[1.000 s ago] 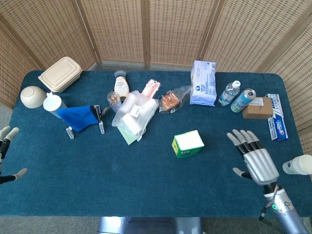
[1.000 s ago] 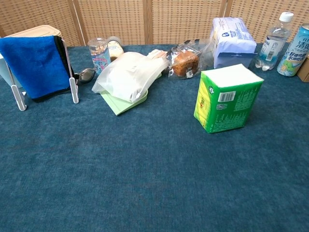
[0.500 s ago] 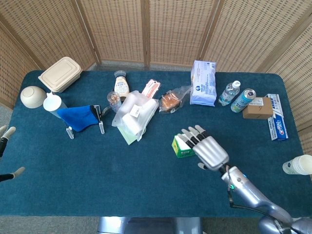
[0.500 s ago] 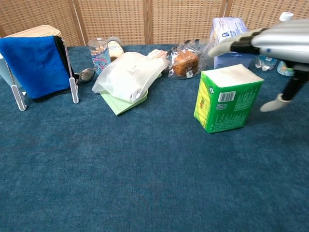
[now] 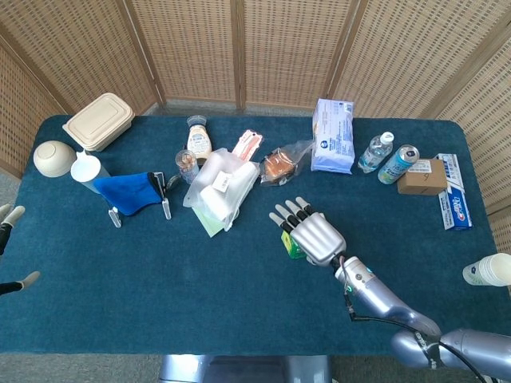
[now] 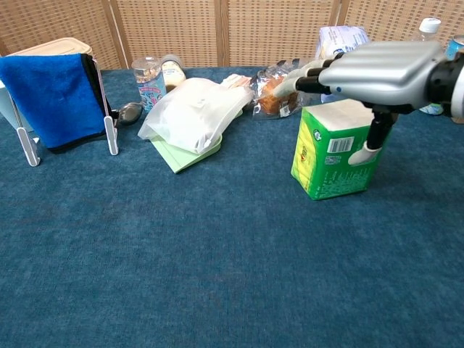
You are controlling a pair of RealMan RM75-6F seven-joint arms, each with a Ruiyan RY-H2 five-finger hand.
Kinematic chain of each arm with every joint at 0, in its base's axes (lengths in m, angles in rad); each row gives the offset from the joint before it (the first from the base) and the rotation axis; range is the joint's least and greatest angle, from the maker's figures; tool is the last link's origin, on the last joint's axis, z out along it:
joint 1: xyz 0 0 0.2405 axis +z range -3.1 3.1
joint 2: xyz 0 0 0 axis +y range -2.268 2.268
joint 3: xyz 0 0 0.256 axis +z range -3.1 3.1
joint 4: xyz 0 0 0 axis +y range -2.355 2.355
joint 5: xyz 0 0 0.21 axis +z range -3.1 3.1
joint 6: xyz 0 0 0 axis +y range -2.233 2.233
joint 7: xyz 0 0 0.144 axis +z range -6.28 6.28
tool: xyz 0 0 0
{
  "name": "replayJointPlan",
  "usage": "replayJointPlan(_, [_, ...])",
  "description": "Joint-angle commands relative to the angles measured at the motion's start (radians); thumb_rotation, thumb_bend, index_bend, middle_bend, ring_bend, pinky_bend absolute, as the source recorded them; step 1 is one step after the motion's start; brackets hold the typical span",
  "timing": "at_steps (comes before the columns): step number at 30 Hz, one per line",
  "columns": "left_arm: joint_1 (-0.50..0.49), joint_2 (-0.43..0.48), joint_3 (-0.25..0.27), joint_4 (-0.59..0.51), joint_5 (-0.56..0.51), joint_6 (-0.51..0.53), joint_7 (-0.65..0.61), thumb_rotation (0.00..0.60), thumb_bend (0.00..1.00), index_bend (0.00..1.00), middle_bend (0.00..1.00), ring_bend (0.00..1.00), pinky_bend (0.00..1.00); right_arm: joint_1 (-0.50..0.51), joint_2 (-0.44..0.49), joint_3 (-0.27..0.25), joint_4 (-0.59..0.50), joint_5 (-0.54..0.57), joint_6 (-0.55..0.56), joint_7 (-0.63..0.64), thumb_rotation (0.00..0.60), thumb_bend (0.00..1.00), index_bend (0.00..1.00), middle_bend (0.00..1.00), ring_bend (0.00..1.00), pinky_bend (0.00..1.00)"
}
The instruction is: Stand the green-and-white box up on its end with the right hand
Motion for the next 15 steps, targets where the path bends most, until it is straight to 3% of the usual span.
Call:
replayJointPlan(1, [-0.002, -0.001, -0.002, 0.001, -0.003, -0.002, 0.001, 0.600, 0.03, 0.04, 0.00, 0.00, 0.00, 0.015, -0.036, -0.012, 0.040, -0.014, 0.015, -0.008, 0.600, 0.17, 0.00, 0.03, 0.00, 0.16])
replayJointPlan(3, [-0.003, -0.002, -0.003, 0.001, -0.005, -0.002, 0.002, 0.600, 0.04, 0.04, 0.00, 0.00, 0.00, 0.014, -0.054, -0.017, 0.061, -0.037, 0.035, 0.015, 0.600, 0.21, 0.03, 0.10, 0.02, 0.19])
replayJointPlan(10, [-0.005, -0.005, -0.002, 0.002, -0.006, -0.005, 0.005, 0.600, 0.04, 0.04, 0.00, 0.00, 0.00, -0.004, -0.103, -0.043, 0.142, -0.181, 0.131, 0.144, 0.600, 0.32, 0.35, 0.38, 0.26, 0.36])
replayJointPlan(15, [-0.004, -0.005, 0.000, 0.000, -0.002, -0.003, 0.007, 0.600, 0.03, 0.04, 0.00, 0.00, 0.00, -0.017, -0.109, -0.069, 0.186, -0.257, 0.176, 0.241, 0.600, 0.34, 0.43, 0.44, 0.32, 0.41])
